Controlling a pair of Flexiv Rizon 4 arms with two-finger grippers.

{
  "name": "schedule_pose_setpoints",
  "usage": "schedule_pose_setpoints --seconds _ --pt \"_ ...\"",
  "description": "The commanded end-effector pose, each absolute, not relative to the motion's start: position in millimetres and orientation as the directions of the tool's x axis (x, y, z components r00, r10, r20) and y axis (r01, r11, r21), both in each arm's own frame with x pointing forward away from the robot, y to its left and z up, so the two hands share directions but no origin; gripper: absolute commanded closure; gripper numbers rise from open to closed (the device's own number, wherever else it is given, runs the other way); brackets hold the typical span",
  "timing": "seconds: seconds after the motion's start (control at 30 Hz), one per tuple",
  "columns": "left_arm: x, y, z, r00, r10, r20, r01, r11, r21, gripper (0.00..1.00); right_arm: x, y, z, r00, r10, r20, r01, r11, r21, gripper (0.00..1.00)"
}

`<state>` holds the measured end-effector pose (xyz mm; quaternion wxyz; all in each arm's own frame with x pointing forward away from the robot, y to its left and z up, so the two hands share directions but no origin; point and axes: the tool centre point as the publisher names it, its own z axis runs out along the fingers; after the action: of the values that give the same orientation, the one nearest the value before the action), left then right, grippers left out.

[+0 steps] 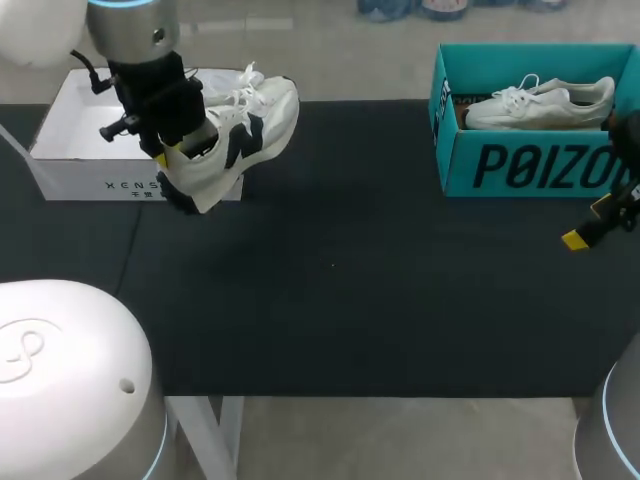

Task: Take the shoe out of the shoebox, open the shoe tongue, remove and reinsert the insole, then place the shoe into the shoebox

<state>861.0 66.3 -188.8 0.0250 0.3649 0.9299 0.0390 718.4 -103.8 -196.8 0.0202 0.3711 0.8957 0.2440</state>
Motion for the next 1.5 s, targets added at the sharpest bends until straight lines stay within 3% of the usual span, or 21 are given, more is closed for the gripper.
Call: schedule_pose_setpoints --seconds 0.03,0.6,0.8,0.87,0.93,1.07,1.33,1.5 --pt "860 67 -188 -0.731 0.682 -0.021 0.678 0.729 0.094 1.0 717 -104 -198 -0.723 0.676 0.143 0.655 0.605 0.453 0.0" --pt "870 79 -185 -0.718 0.695 -0.036 0.689 0.717 0.109 1.0 717 -104 -198 -0.723 0.676 0.143 0.655 0.605 0.453 0.0" --pt "905 121 -182 -0.595 0.803 -0.029 0.795 0.593 0.128 1.0 717 -104 -198 -0.723 0.676 0.143 0.655 0.605 0.453 0.0" --pt "914 137 -182 -0.435 0.9 -0.013 0.888 0.431 0.162 1.0 717 -104 -198 -0.723 0.676 0.143 0.655 0.605 0.453 0.0" --pt "925 150 -180 -0.403 0.915 -0.027 0.909 0.404 0.106 1.0 717 -104 -198 -0.723 0.676 0.143 0.655 0.605 0.453 0.0" --pt "945 180 -178 -0.265 0.964 -0.009 0.952 0.263 0.157 1.0 717 -104 -198 -0.723 0.676 0.143 0.655 0.605 0.453 0.0" --pt "986 230 -169 -0.108 0.992 0.072 0.968 0.089 0.236 1.0 717 -104 -198 -0.723 0.676 0.143 0.655 0.605 0.453 0.0" --pt "1009 258 -172 -0.032 0.993 0.115 0.976 0.006 0.216 1.0 717 -104 -198 -0.723 0.676 0.143 0.655 0.605 0.453 0.0"
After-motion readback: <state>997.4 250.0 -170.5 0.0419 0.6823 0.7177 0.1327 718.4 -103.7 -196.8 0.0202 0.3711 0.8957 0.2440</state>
